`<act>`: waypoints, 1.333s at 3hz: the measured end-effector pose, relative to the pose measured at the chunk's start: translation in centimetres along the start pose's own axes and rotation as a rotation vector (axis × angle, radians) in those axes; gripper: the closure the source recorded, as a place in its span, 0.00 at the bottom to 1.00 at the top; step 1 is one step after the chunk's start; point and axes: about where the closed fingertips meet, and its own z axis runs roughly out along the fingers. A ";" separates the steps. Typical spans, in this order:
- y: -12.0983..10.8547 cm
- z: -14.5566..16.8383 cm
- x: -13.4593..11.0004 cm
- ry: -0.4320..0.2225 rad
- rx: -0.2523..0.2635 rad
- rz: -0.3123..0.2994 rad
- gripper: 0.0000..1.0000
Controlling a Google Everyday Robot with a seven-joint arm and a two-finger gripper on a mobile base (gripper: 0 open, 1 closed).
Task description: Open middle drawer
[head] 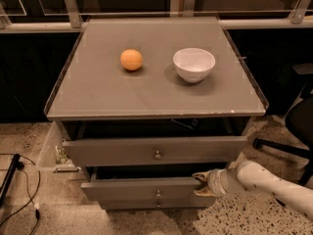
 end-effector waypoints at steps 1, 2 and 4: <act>0.0 0.0 0.0 0.000 0.000 0.000 0.61; 0.0 0.0 0.0 0.000 0.000 0.000 0.37; 7.8 -2.5 -0.7 -0.083 -0.092 0.014 0.17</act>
Offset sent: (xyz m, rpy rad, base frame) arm 0.0000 0.0000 0.0000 0.0000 0.0000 0.0000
